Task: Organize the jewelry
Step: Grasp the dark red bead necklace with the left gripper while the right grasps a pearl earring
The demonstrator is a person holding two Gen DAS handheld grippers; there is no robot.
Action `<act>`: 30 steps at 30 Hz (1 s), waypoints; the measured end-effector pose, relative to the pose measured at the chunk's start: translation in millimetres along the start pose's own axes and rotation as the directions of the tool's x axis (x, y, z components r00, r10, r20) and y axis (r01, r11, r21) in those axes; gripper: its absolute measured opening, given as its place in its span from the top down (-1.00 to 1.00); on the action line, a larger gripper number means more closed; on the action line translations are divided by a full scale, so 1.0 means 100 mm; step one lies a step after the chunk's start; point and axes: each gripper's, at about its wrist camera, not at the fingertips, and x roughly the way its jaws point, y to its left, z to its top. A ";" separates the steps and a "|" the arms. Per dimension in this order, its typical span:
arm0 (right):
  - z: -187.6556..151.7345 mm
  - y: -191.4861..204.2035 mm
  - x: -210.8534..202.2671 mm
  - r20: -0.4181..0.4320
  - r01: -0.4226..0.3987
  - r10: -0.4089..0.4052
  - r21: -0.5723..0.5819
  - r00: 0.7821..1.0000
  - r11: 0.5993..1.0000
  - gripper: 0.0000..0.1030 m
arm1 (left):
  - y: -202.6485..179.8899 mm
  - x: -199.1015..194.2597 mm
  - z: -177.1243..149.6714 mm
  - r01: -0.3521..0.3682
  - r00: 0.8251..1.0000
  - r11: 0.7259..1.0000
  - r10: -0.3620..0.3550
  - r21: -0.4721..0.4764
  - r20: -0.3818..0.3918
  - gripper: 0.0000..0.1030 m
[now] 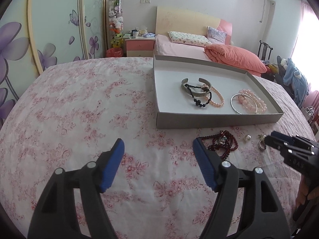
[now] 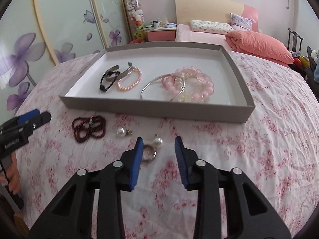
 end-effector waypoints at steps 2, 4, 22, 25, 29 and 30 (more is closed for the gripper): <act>0.03 0.01 0.04 -0.003 -0.003 0.003 -0.002 1.000 1.000 0.44 | -0.01 0.01 0.00 0.000 1.000 1.000 0.000 0.000 -0.003 -0.36; 0.03 0.04 0.08 -0.013 0.002 -0.003 -0.013 1.000 1.000 0.53 | -0.01 0.03 0.00 -0.001 1.000 1.000 0.001 0.001 -0.007 -0.36; -0.04 -0.25 0.07 -0.020 0.082 -0.082 0.011 0.996 0.997 0.68 | -0.24 0.03 -0.03 0.041 0.999 0.997 -0.040 0.065 -0.014 -0.43; -0.02 -0.24 0.06 -0.021 0.049 -0.049 0.017 0.999 0.999 0.68 | -0.27 0.02 -0.04 0.048 0.999 0.996 -0.047 0.074 -0.015 -0.44; 0.00 -0.22 0.03 -0.012 0.035 -0.035 0.021 0.999 0.999 0.68 | -0.28 0.01 -0.05 0.048 0.999 0.996 -0.047 0.078 -0.016 -0.44; 0.02 -0.22 0.03 -0.010 0.030 -0.029 0.026 1.000 0.999 0.67 | -0.28 0.02 -0.05 0.049 0.999 0.996 -0.047 0.078 -0.018 -0.44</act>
